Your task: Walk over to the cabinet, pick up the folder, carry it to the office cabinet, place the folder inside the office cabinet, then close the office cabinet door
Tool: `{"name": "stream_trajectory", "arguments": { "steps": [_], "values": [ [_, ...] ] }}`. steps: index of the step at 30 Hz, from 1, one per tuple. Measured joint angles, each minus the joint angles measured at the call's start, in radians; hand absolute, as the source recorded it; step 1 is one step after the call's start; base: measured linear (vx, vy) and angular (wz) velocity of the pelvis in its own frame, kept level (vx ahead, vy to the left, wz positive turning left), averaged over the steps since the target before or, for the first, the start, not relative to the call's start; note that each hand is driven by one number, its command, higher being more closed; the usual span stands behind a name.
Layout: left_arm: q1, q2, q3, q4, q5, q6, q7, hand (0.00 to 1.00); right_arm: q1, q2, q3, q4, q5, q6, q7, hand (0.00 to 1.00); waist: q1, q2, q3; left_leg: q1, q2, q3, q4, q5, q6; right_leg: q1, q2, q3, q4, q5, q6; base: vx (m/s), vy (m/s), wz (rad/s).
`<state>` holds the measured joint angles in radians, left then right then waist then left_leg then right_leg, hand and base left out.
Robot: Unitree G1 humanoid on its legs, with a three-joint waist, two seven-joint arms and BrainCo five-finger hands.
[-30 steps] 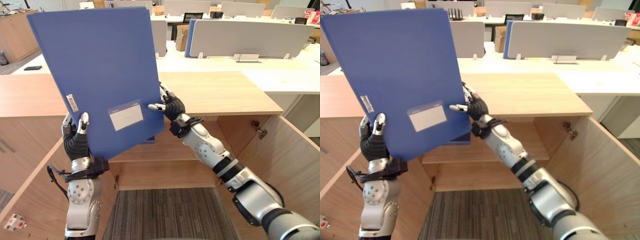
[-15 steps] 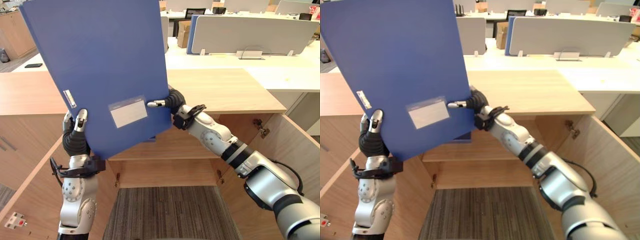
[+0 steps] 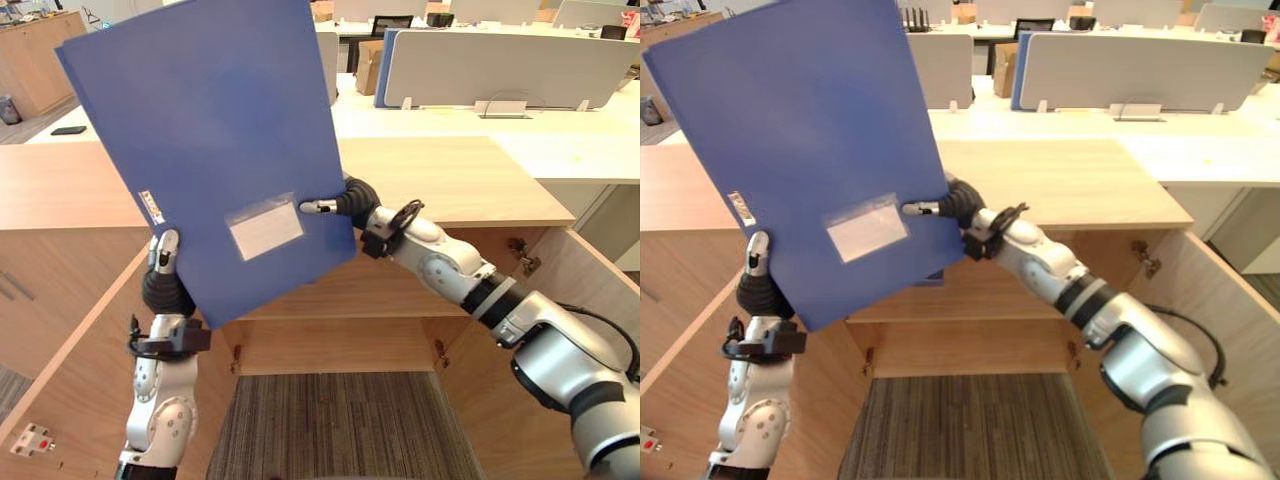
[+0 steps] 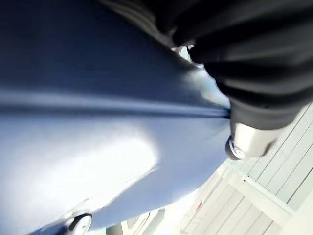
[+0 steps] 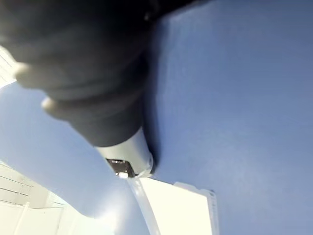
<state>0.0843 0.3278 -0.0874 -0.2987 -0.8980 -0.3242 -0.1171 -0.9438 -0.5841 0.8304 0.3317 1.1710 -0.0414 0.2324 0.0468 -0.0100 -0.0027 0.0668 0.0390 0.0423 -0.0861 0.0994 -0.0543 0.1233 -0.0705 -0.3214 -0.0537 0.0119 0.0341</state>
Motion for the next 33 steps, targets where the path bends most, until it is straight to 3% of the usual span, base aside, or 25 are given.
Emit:
{"name": "stream_trajectory", "arguments": {
  "steps": [5,7,10,11,13,14,15,17,19,25,29,31,33],
  "values": [
    [0.103,0.104,-0.146,0.010,-0.018,-0.021,-0.111,0.00,0.098,-0.107,-0.055,-0.155,-0.093,-0.001,0.014,1.00,-0.026,0.008,-0.006,0.000,0.001,0.006,0.000,-0.001,-0.001,-0.004,-0.001,0.006,0.002,0.000,0.000,0.00,0.000,-0.04],
    [0.165,0.159,-0.229,0.065,0.012,-0.020,-0.160,0.00,0.116,-0.207,-0.068,-0.281,-0.205,-0.001,0.017,1.00,-0.035,0.009,-0.011,0.000,0.002,0.014,0.000,-0.004,-0.003,-0.008,0.000,0.015,0.002,0.000,0.000,0.00,0.003,-0.13],
    [0.211,0.223,-0.374,0.176,0.083,0.044,-0.265,0.00,0.165,-0.299,-0.113,-0.429,-0.403,-0.010,0.064,1.00,-0.042,0.009,-0.032,-0.010,0.006,0.029,-0.001,-0.008,-0.006,-0.025,0.004,0.029,0.002,0.000,0.000,-0.01,0.004,-0.16],
    [0.214,0.230,-0.468,0.262,0.192,0.086,-0.321,0.00,0.213,-0.328,-0.138,-0.529,-0.492,-0.021,0.113,1.00,-0.054,0.008,-0.035,-0.013,0.010,0.036,0.000,-0.009,-0.006,-0.033,0.006,0.037,0.004,0.000,0.000,0.02,-0.004,-0.13],
    [0.213,0.204,-0.530,0.359,0.286,0.112,-0.353,0.00,0.263,-0.326,-0.155,-0.620,-0.539,-0.038,0.139,1.00,-0.058,0.008,-0.035,-0.012,0.014,0.055,0.000,-0.011,-0.009,-0.043,0.010,0.056,0.009,0.000,0.000,0.01,0.000,-0.27],
    [0.209,0.160,-0.536,0.471,0.389,0.125,-0.357,0.00,0.323,-0.304,-0.209,-0.692,-0.593,-0.069,0.154,1.00,-0.059,0.008,-0.035,-0.013,0.018,0.062,-0.001,-0.013,-0.010,-0.050,0.013,0.064,0.011,0.000,0.000,-0.01,0.000,-0.25],
    [0.203,0.135,-0.532,0.535,0.419,0.131,-0.355,0.00,0.351,-0.297,-0.233,-0.725,-0.606,-0.088,0.163,1.00,-0.058,0.008,-0.035,-0.014,0.018,0.066,-0.001,-0.013,-0.010,-0.053,0.014,0.067,0.012,0.000,0.000,-0.01,-0.007,-0.18],
    [0.179,0.043,-0.450,0.794,0.544,0.143,-0.321,0.00,0.434,-0.288,-0.288,-0.825,-0.701,-0.166,0.167,1.00,-0.056,0.005,-0.035,-0.014,0.025,0.076,-0.001,-0.015,-0.010,-0.060,0.019,0.077,0.012,0.000,0.000,-0.02,-0.011,-0.13],
    [0.155,-0.015,-0.362,0.976,0.618,0.149,-0.282,0.00,0.482,-0.280,-0.303,-0.846,-0.810,-0.200,0.162,1.00,-0.056,0.000,-0.035,-0.014,0.031,0.081,-0.004,-0.015,-0.010,-0.066,0.022,0.083,0.012,-0.001,-0.001,-0.04,-0.014,-0.09],
    [0.082,-0.108,-0.022,1.291,0.827,0.156,-0.160,0.00,0.644,-0.282,-0.264,-0.745,-1.159,-0.210,0.156,1.00,-0.049,-0.018,-0.030,-0.011,0.037,0.106,-0.004,-0.016,-0.011,-0.074,0.028,0.109,0.009,0.005,-0.009,-0.03,0.003,-0.13],
    [0.110,-0.110,0.091,1.411,0.939,0.204,-0.090,0.00,0.710,-0.333,-0.147,-0.639,-1.324,-0.218,0.180,1.00,-0.052,-0.035,-0.024,-0.011,0.042,0.117,-0.001,-0.020,-0.014,-0.073,0.035,0.123,0.003,0.011,-0.016,0.02,-0.002,-0.11],
    [0.131,-0.120,0.153,1.429,0.964,0.219,-0.080,0.00,0.737,-0.338,-0.112,-0.571,-1.405,-0.217,0.209,1.00,-0.046,-0.048,-0.018,-0.012,0.042,0.117,0.000,-0.020,-0.014,-0.072,0.036,0.123,-0.003,0.014,-0.017,0.00,0.000,0.00],
    [0.144,-0.129,0.183,1.432,0.970,0.229,-0.072,0.00,0.750,-0.334,-0.113,-0.485,-1.450,-0.216,0.210,1.00,-0.036,-0.045,-0.018,-0.012,0.036,0.115,0.000,-0.021,-0.015,-0.070,0.034,0.122,-0.003,0.016,-0.016,0.00,0.000,0.00]
  ]
}}
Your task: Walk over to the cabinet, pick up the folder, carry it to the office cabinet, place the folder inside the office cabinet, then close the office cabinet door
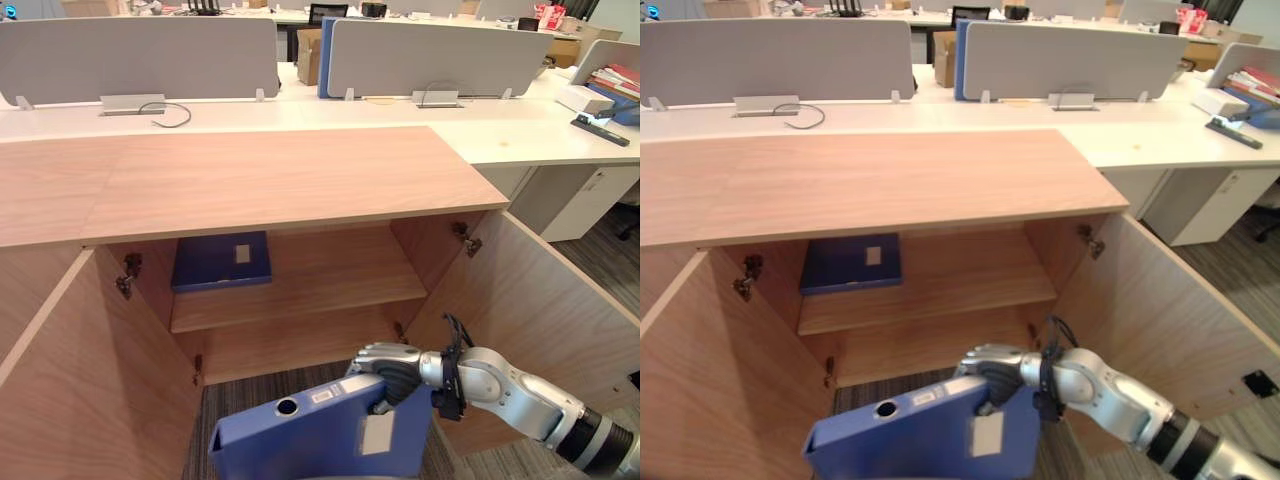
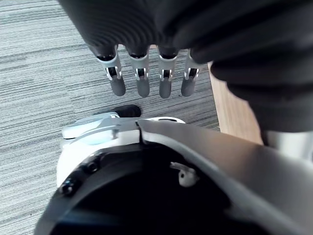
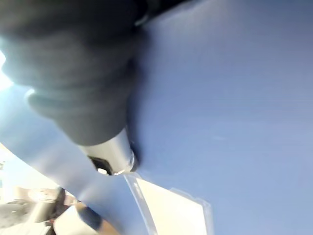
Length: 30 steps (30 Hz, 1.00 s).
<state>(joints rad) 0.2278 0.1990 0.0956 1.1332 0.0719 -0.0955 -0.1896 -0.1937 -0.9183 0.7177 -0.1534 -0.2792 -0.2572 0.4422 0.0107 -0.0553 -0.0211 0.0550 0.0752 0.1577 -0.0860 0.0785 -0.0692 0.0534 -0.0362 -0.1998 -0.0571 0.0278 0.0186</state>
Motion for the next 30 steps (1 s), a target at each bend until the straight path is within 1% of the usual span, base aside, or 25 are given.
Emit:
{"name": "stream_trajectory", "arguments": {
  "steps": [2,4,5,6,7,8,9,10,11,12,13,14,15,16,17,18,19,20,21,22,24,25,26,27,30],
  "values": [
    [0.001,0.000,0.011,0.000,0.002,0.002,0.002,0.00,0.009,0.017,-0.007,0.062,-0.044,0.000,0.008,1.00,0.007,0.004,0.001,0.000,-0.002,-0.004,0.000,0.000,0.001,0.000,-0.001,-0.004,0.000,0.000,0.001,-0.03,0.020,0.07],
    [0.004,-0.003,0.025,0.000,0.002,0.003,0.004,0.00,0.027,0.067,-0.018,0.147,-0.104,0.001,0.014,1.00,0.010,0.008,0.007,-0.001,-0.003,-0.014,0.000,0.000,0.001,0.002,-0.003,-0.014,-0.003,0.000,0.001,-0.04,0.007,0.13],
    [0.005,-0.010,0.028,-0.006,0.001,0.004,0.008,0.00,0.031,0.119,-0.020,0.244,-0.140,0.003,0.017,1.00,0.013,0.012,0.012,-0.002,-0.004,-0.024,0.000,0.000,0.001,0.005,-0.004,-0.021,-0.005,-0.003,0.005,-0.02,0.005,0.16],
    [0.004,-0.014,0.027,-0.010,-0.001,0.003,0.008,0.00,0.031,0.153,-0.025,0.308,-0.156,0.010,0.015,1.00,0.015,0.015,0.017,-0.003,-0.005,-0.030,0.000,0.001,0.002,0.005,-0.005,-0.027,-0.005,-0.004,0.006,-0.02,0.004,0.21],
    [0.004,-0.018,0.027,-0.019,0.000,0.003,0.010,0.00,0.031,0.187,-0.034,0.368,-0.166,0.030,0.006,1.00,0.015,0.021,0.022,-0.006,-0.007,-0.039,0.000,0.002,0.003,0.006,-0.006,-0.037,-0.005,-0.005,0.007,-0.02,0.006,0.24],
    [0.004,-0.023,0.020,-0.031,0.000,0.003,0.012,0.00,0.031,0.232,-0.072,0.447,-0.171,0.044,-0.002,1.00,0.018,0.033,0.032,-0.010,-0.011,-0.051,0.000,0.003,0.005,0.007,-0.009,-0.047,-0.005,-0.007,0.010,-0.01,0.008,0.24],
    [0.005,-0.027,0.017,-0.040,0.000,0.003,0.013,0.00,0.031,0.258,-0.105,0.489,-0.166,0.053,-0.003,1.00,0.020,0.036,0.036,-0.012,-0.013,-0.057,0.000,0.004,0.005,0.007,-0.011,-0.051,-0.004,-0.010,0.014,-0.01,0.012,0.30],
    [0.008,-0.035,0.004,-0.063,0.000,0.003,0.015,0.00,0.029,0.309,-0.198,0.579,-0.132,0.078,-0.012,1.00,0.024,0.054,0.052,-0.020,-0.019,-0.071,0.000,0.007,0.010,0.006,-0.018,-0.074,-0.004,-0.011,0.017,0.00,0.019,0.35],
    [0.009,-0.041,-0.021,-0.087,-0.003,-0.001,0.016,0.00,0.010,0.373,-0.324,0.697,-0.054,0.113,-0.036,1.00,0.030,0.072,0.077,-0.030,-0.027,-0.088,0.009,0.006,0.015,0.005,-0.027,-0.088,0.004,-0.015,0.023,0.00,0.038,0.40],
    [0.009,-0.043,-0.031,-0.097,-0.006,-0.004,0.015,0.00,-0.005,0.404,-0.385,0.754,-0.011,0.129,-0.059,1.00,0.030,0.077,0.088,-0.045,-0.032,-0.096,0.025,0.000,0.022,0.000,-0.032,-0.095,0.010,-0.017,0.026,-0.01,0.063,0.38],
    [0.004,-0.050,-0.046,-0.127,-0.014,-0.011,0.016,0.00,-0.061,0.462,-0.508,0.850,0.077,0.160,-0.128,1.00,0.036,0.097,0.121,-0.085,-0.037,-0.107,0.087,-0.024,0.027,-0.017,-0.042,-0.098,0.032,-0.018,0.027,-0.02,0.070,0.20],
    [0.000,-0.053,-0.052,-0.141,-0.026,-0.015,0.020,0.00,-0.097,0.484,-0.550,0.885,0.133,0.170,-0.173,1.00,0.041,0.107,0.141,-0.115,-0.036,-0.106,0.140,-0.045,0.028,-0.034,-0.047,-0.096,0.053,-0.021,0.029,-0.04,0.081,0.05],
    [-0.016,-0.061,-0.058,-0.153,-0.038,-0.021,0.028,0.00,-0.158,0.524,-0.630,0.901,0.237,0.182,-0.257,1.00,0.051,0.128,0.183,-0.179,-0.031,-0.104,0.244,-0.089,0.034,-0.065,-0.053,-0.096,0.102,-0.033,0.026,-0.04,0.079,-0.14],
    [-0.035,-0.071,-0.058,-0.161,-0.054,-0.024,0.039,0.00,-0.206,0.560,-0.682,0.889,0.362,0.182,-0.325,1.00,0.057,0.146,0.225,-0.229,-0.016,-0.102,0.338,-0.128,0.041,-0.103,-0.058,-0.093,0.168,-0.054,0.024,-0.05,0.079,-0.13],
    [-0.042,-0.077,-0.058,-0.165,-0.067,-0.025,0.046,0.00,-0.222,0.576,-0.700,0.876,0.428,0.181,-0.353,1.00,0.059,0.152,0.245,-0.248,-0.012,-0.102,0.382,-0.147,0.041,-0.119,-0.063,-0.093,0.208,-0.073,0.025,-0.05,0.082,-0.07],
    [-0.047,-0.078,-0.053,-0.181,-0.089,-0.028,0.052,0.00,-0.234,0.609,-0.722,0.834,0.554,0.179,-0.398,1.00,0.065,0.156,0.267,-0.286,-0.004,-0.101,0.464,-0.188,0.045,-0.163,-0.075,-0.092,0.308,-0.121,0.028,-0.06,0.096,-0.02],
    [-0.047,-0.078,-0.048,-0.197,-0.105,-0.029,0.055,0.00,-0.234,0.645,-0.735,0.781,0.659,0.169,-0.431,1.00,0.070,0.152,0.277,-0.332,-0.001,-0.098,0.550,-0.234,0.050,-0.227,-0.099,-0.089,0.435,-0.179,0.032,-0.08,0.115,-0.03],
    [-0.048,-0.078,-0.044,-0.203,-0.114,-0.028,0.062,0.00,-0.234,0.669,-0.732,0.745,0.735,0.157,-0.445,1.00,0.071,0.147,0.282,-0.365,-0.001,-0.093,0.616,-0.266,0.052,-0.273,-0.117,-0.083,0.525,-0.217,0.035,-0.07,0.096,-0.08],
    [-0.049,-0.079,-0.039,-0.205,-0.119,-0.028,0.067,0.00,-0.234,0.686,-0.732,0.724,0.778,0.150,-0.449,1.00,0.073,0.144,0.285,-0.385,-0.001,-0.088,0.657,-0.288,0.055,-0.301,-0.129,-0.077,0.574,-0.241,0.037,-0.07,0.070,-0.15],
    [-0.050,-0.080,-0.032,-0.216,-0.125,-0.028,0.076,0.00,-0.234,0.715,-0.732,0.683,0.842,0.145,-0.454,1.00,0.077,0.139,0.292,-0.424,-0.001,-0.075,0.732,-0.329,0.060,-0.347,-0.150,-0.067,0.661,-0.290,0.038,-0.11,0.058,-0.18],
    [-0.054,-0.086,-0.015,-0.241,-0.126,-0.027,0.086,0.00,-0.236,0.742,-0.727,0.635,0.933,0.131,-0.455,1.00,0.079,0.134,0.314,-0.492,-0.001,-0.059,0.851,-0.386,0.071,-0.424,-0.179,-0.043,0.791,-0.351,0.043,-0.16,0.070,-0.13],
    [-0.055,-0.088,-0.004,-0.243,-0.129,-0.027,0.090,0.00,-0.236,0.750,-0.726,0.623,0.981,0.129,-0.455,1.00,0.083,0.130,0.318,-0.532,-0.001,-0.057,0.902,-0.408,0.076,-0.466,-0.191,-0.036,0.845,-0.371,0.047,-0.13,0.058,-0.02],
    [-0.056,-0.089,0.002,-0.244,-0.131,-0.026,0.092,0.00,-0.236,0.754,-0.727,0.616,1.006,0.128,-0.455,1.00,0.083,0.127,0.324,-0.548,-0.001,-0.056,0.922,-0.415,0.076,-0.482,-0.197,-0.035,0.867,-0.381,0.050,-0.12,0.051,0.04],
    [-0.059,-0.094,0.009,-0.252,-0.135,-0.023,0.097,0.00,-0.236,0.762,-0.735,0.597,1.048,0.126,-0.456,1.00,0.083,0.121,0.345,-0.573,-0.003,-0.054,0.956,-0.426,0.080,-0.504,-0.208,-0.030,0.904,-0.393,0.053,-0.12,0.047,0.09],
    [-0.060,-0.096,0.028,-0.276,-0.148,-0.019,0.109,0.00,-0.246,0.777,-0.740,0.529,1.159,0.107,-0.457,1.00,0.087,0.098,0.358,-0.676,-0.021,-0.047,1.033,-0.443,0.092,-0.618,-0.247,-0.012,1.008,-0.423,0.052,-0.11,0.041,0.13]
  ]
}}
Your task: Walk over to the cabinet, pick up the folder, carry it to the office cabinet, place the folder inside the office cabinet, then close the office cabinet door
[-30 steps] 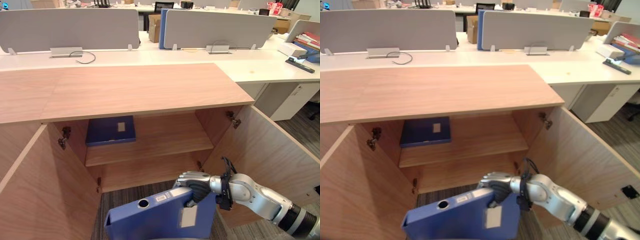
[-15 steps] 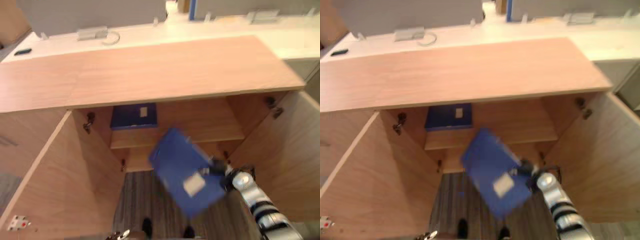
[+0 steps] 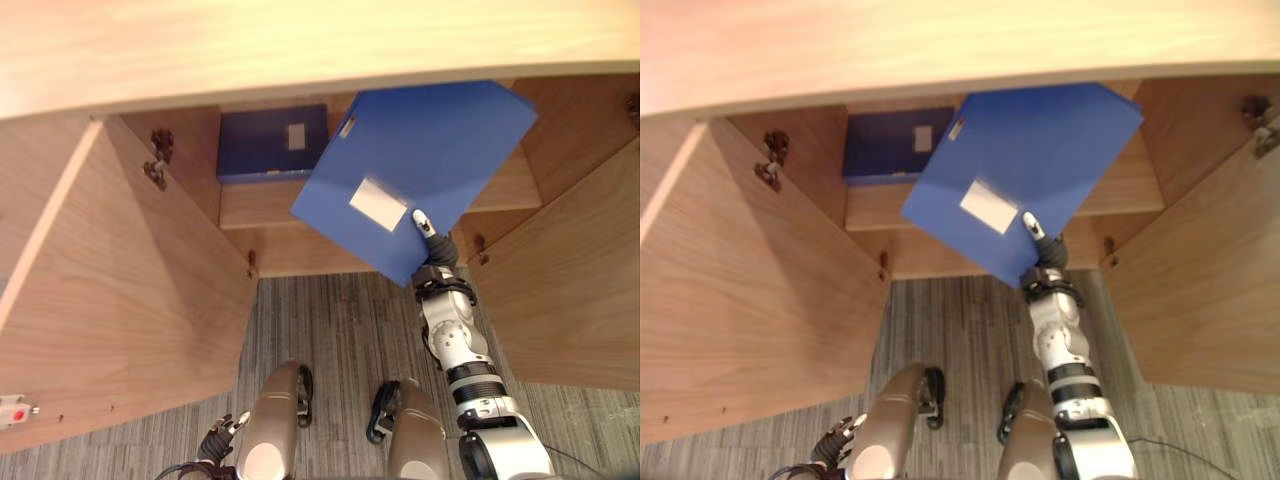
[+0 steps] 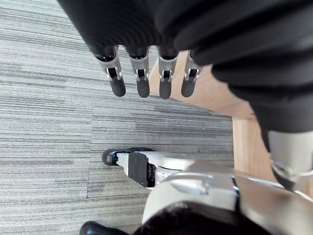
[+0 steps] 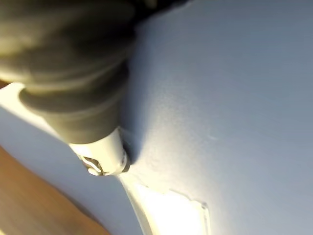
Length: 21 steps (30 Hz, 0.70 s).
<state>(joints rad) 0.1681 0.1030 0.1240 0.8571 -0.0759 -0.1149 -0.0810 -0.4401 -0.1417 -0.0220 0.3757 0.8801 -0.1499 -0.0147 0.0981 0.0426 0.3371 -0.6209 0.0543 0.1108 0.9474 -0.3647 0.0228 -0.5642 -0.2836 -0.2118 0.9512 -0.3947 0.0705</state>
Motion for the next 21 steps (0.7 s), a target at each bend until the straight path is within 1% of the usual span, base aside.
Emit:
{"name": "stream_trajectory", "arguments": {
  "steps": [4,5,6,7,9,10,11,12,13,14,15,16,17,18,20,21],
  "values": [
    [0.000,-0.001,-0.001,-0.019,-0.013,0.001,0.012,0.00,-0.084,0.030,-0.024,-0.005,0.104,-0.032,-0.028,1.00,0.011,-0.004,0.006,-0.114,-0.002,-0.006,0.097,-0.020,0.003,-0.105,-0.021,0.009,0.098,-0.032,-0.003,-0.06,0.031,0.13],
    [0.000,-0.001,-0.003,-0.030,-0.017,0.001,0.019,0.00,-0.121,0.047,-0.038,-0.006,0.151,-0.059,-0.049,1.00,0.020,-0.004,0.012,-0.142,-0.006,-0.008,0.124,-0.026,0.005,-0.131,-0.032,0.011,0.129,-0.043,-0.004,-0.05,0.015,0.17],
    [0.000,-0.002,-0.004,-0.036,-0.020,0.002,0.023,0.00,-0.138,0.054,-0.047,-0.006,0.174,-0.074,-0.061,1.00,0.023,-0.003,0.016,-0.151,-0.007,-0.010,0.136,-0.029,0.005,-0.140,-0.035,0.011,0.144,-0.048,-0.002,-0.05,0.005,0.19],
    [0.000,-0.002,-0.009,-0.050,-0.036,0.002,0.035,0.00,-0.185,0.081,-0.077,-0.005,0.230,-0.104,-0.086,1.00,0.032,-0.003,0.025,-0.181,-0.010,-0.018,0.165,-0.036,0.003,-0.164,-0.041,0.010,0.174,-0.062,-0.005,-0.04,-0.001,0.17],
    [0.001,-0.002,-0.013,-0.056,-0.050,0.002,0.048,0.00,-0.237,0.100,-0.111,-0.005,0.282,-0.138,-0.115,1.00,0.036,-0.003,0.027,-0.221,-0.018,-0.028,0.192,-0.040,0.000,-0.195,-0.054,0.005,0.205,-0.073,-0.007,-0.05,0.001,0.24],
    [0.002,-0.001,-0.022,-0.065,-0.057,0.004,0.058,0.00,-0.284,0.109,-0.146,-0.001,0.306,-0.164,-0.144,1.00,0.042,-0.002,0.029,-0.254,-0.025,-0.037,0.210,-0.040,-0.001,-0.221,-0.064,0.000,0.227,-0.080,-0.008,-0.04,0.006,0.28],
    [0.001,0.000,-0.026,-0.069,-0.060,0.006,0.064,0.00,-0.314,0.107,-0.163,0.008,0.317,-0.177,-0.164,1.00,0.044,0.001,0.033,-0.269,-0.030,-0.044,0.218,-0.040,-0.002,-0.231,-0.068,-0.004,0.237,-0.082,-0.009,-0.04,0.015,0.27],
    [0.001,0.000,-0.032,-0.075,-0.076,0.008,0.077,0.00,-0.375,0.104,-0.211,0.038,0.320,-0.194,-0.207,1.00,0.052,0.002,0.036,-0.298,-0.033,-0.051,0.233,-0.040,-0.002,-0.255,-0.070,-0.005,0.252,-0.086,-0.008,-0.03,0.027,0.23],
    [0.002,0.000,-0.045,-0.086,-0.094,0.011,0.093,0.00,-0.468,0.083,-0.281,0.107,0.339,-0.208,-0.254,1.00,0.064,0.004,0.038,-0.338,-0.036,-0.058,0.248,-0.038,-0.005,-0.288,-0.074,-0.009,0.267,-0.087,-0.009,-0.03,0.042,0.30],
    [0.002,0.000,-0.049,-0.093,-0.100,0.012,0.100,0.00,-0.525,0.055,-0.323,0.153,0.387,-0.209,-0.283,1.00,0.076,0.006,0.039,-0.367,-0.050,-0.066,0.256,-0.034,-0.005,-0.309,-0.090,-0.017,0.279,-0.091,-0.009,-0.01,0.037,0.28],
    [0.002,0.000,-0.052,-0.094,-0.104,0.013,0.104,0.00,-0.542,0.043,-0.339,0.165,0.412,-0.209,-0.292,1.00,0.079,0.008,0.040,-0.377,-0.053,-0.069,0.261,-0.031,0.000,-0.315,-0.096,-0.022,0.284,-0.094,-0.009,0.01,0.029,0.33],
    [0.002,0.000,-0.060,-0.100,-0.119,0.016,0.113,0.00,-0.574,0.022,-0.374,0.186,0.472,-0.213,-0.311,1.00,0.087,0.011,0.041,-0.396,-0.064,-0.078,0.268,-0.029,0.000,-0.325,-0.105,-0.032,0.293,-0.099,-0.009,0.02,0.014,0.36],
    [0.002,-0.001,-0.071,-0.103,-0.122,0.018,0.123,0.00,-0.609,-0.003,-0.408,0.212,0.515,-0.225,-0.329,1.00,0.090,0.023,0.048,-0.413,-0.075,-0.093,0.275,-0.026,-0.001,-0.326,-0.111,-0.044,0.297,-0.104,-0.007,0.02,0.016,0.35],
    [0.002,-0.002,-0.077,-0.107,-0.125,0.019,0.126,0.00,-0.624,-0.017,-0.425,0.221,0.534,-0.231,-0.339,1.00,0.092,0.028,0.051,-0.421,-0.079,-0.100,0.279,-0.025,-0.002,-0.327,-0.115,-0.052,0.299,-0.106,-0.007,0.01,0.013,0.35],
    [0.001,-0.003,-0.092,-0.124,-0.132,0.022,0.133,0.00,-0.667,-0.077,-0.470,0.254,0.598,-0.252,-0.371,1.00,0.107,0.041,0.060,-0.444,-0.101,-0.112,0.286,-0.021,-0.005,-0.336,-0.139,-0.067,0.317,-0.119,-0.007,0.00,0.019,0.36],
    [0.003,-0.002,-0.098,-0.133,-0.134,0.022,0.138,0.00,-0.679,-0.108,-0.481,0.260,0.623,-0.263,-0.390,1.00,0.114,0.043,0.061,-0.461,-0.113,-0.115,0.287,-0.016,-0.006,-0.352,-0.151,-0.068,0.327,-0.125,-0.005,0.00,0.011,0.36]
  ]
}}
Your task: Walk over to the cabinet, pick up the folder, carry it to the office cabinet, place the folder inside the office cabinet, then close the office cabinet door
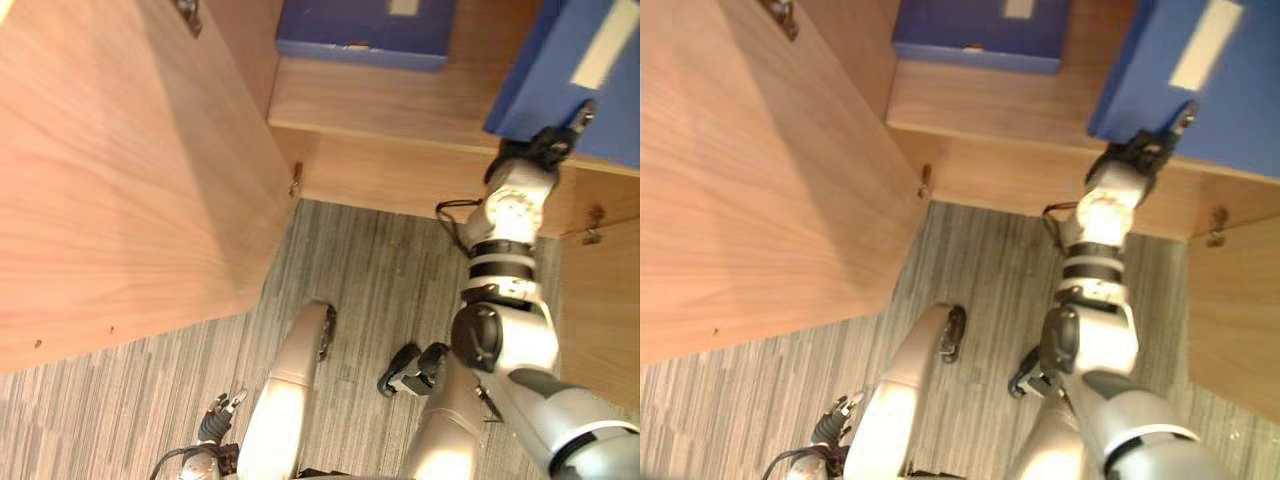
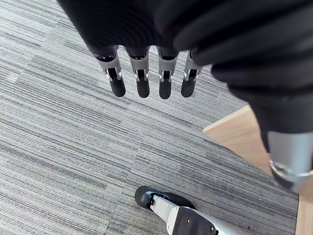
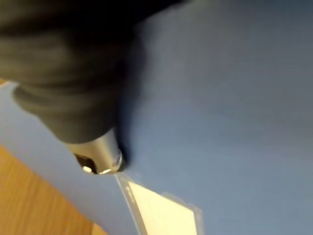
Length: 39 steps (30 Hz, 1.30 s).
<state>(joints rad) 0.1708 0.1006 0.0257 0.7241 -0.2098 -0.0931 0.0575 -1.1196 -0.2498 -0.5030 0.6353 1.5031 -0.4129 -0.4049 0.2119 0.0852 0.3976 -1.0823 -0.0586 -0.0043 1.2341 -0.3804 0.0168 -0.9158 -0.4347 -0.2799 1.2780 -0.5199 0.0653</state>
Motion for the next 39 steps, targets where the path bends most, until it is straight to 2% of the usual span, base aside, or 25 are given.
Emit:
{"name": "stream_trajectory", "arguments": {
  "steps": [2,5,6,8,9,12,16,17,23,32,37,39],
  "values": [
    [0.000,0.000,-0.008,-0.011,-0.001,0.001,0.004,0.00,-0.036,-0.042,-0.020,0.033,0.021,-0.001,-0.020,1.00,0.005,0.014,0.009,-0.024,-0.008,-0.012,0.011,0.003,-0.001,-0.009,-0.011,-0.017,0.014,-0.008,-0.005,0.00,-0.005,0.26],
    [0.006,0.002,-0.022,-0.027,-0.002,0.000,0.005,0.00,-0.063,-0.124,-0.021,0.059,0.025,-0.005,-0.040,1.00,0.014,0.021,0.013,-0.067,-0.026,-0.023,0.033,0.005,-0.005,-0.043,-0.026,-0.021,0.048,-0.023,-0.006,-0.01,-0.010,0.23],
    [0.006,0.002,-0.023,-0.028,-0.004,-0.001,0.006,0.00,-0.085,-0.166,-0.020,0.071,0.025,-0.001,-0.050,1.00,0.014,0.034,0.024,-0.083,-0.030,-0.030,0.048,0.005,-0.005,-0.051,-0.029,-0.022,0.063,-0.029,-0.007,-0.02,-0.014,0.18],
    [0.006,0.003,-0.031,-0.028,-0.008,-0.002,0.007,0.00,-0.107,-0.222,-0.017,0.077,0.023,0.009,-0.057,1.00,0.015,0.040,0.028,-0.118,-0.039,-0.031,0.065,0.007,-0.007,-0.086,-0.042,-0.019,0.091,-0.038,-0.009,-0.02,-0.020,0.17],
    [0.006,0.005,-0.038,-0.028,-0.009,-0.003,0.008,0.00,-0.120,-0.266,-0.011,0.092,0.014,0.027,-0.057,1.00,0.015,0.042,0.034,-0.143,-0.043,-0.032,0.075,0.010,-0.010,-0.111,-0.050,-0.017,0.110,-0.042,-0.011,0.00,-0.027,0.10],
    [0.006,0.006,-0.043,-0.027,-0.019,-0.003,0.013,0.00,-0.134,-0.323,0.025,0.141,0.005,0.056,-0.059,1.00,0.019,0.046,0.049,-0.162,-0.043,-0.036,0.084,0.018,-0.016,-0.132,-0.051,-0.016,0.128,-0.046,-0.020,0.02,-0.045,0.06],
    [0.008,0.006,-0.043,-0.027,-0.027,-0.003,0.014,0.00,-0.148,-0.373,0.100,0.194,-0.033,0.108,-0.064,1.00,0.020,0.046,0.049,-0.182,-0.043,-0.045,0.080,0.030,-0.027,-0.153,-0.051,-0.020,0.139,-0.051,-0.028,0.03,-0.053,0.05],
    [0.008,0.006,-0.042,-0.026,-0.028,-0.003,0.014,0.00,-0.149,-0.381,0.120,0.196,-0.047,0.122,-0.065,0.00,0.019,0.046,0.049,-0.188,-0.043,-0.050,0.078,0.033,-0.030,-0.155,-0.050,-0.027,0.140,-0.052,-0.031,0.04,-0.058,0.09],
    [0.009,0.005,-0.040,-0.027,-0.032,-0.003,0.016,0.00,-0.193,-0.406,0.223,0.224,-0.078,0.146,-0.059,0.00,0.017,0.045,0.050,-0.192,-0.042,-0.060,0.078,0.041,-0.036,-0.156,-0.046,-0.034,0.144,-0.054,-0.035,0.05,-0.042,0.03],
    [0.013,0.005,-0.040,-0.043,-0.057,-0.003,0.019,0.00,-0.222,-0.412,0.299,0.224,-0.190,0.186,-0.007,0.00,0.016,0.040,0.057,-0.168,-0.043,-0.062,0.058,0.051,-0.040,-0.129,-0.045,-0.041,0.129,-0.054,-0.035,0.05,-0.029,0.02],
    [0.053,0.011,-0.049,-0.101,-0.075,-0.006,0.011,0.00,-0.222,-0.415,0.382,0.224,-0.204,0.204,0.056,0.00,0.015,0.039,0.059,-0.135,-0.040,-0.064,0.031,0.055,-0.045,-0.099,-0.040,-0.048,0.106,-0.054,-0.035,0.05,-0.036,0.00],
    [0.062,0.024,-0.069,-0.118,-0.080,-0.006,-0.002,0.00,-0.222,-0.426,0.421,0.227,-0.228,0.231,0.085,0.00,0.013,0.039,0.059,-0.133,-0.038,-0.066,0.027,0.055,-0.045,-0.095,-0.036,-0.053,0.100,-0.053,-0.035,0.07,-0.035,0.00]
  ]
}}
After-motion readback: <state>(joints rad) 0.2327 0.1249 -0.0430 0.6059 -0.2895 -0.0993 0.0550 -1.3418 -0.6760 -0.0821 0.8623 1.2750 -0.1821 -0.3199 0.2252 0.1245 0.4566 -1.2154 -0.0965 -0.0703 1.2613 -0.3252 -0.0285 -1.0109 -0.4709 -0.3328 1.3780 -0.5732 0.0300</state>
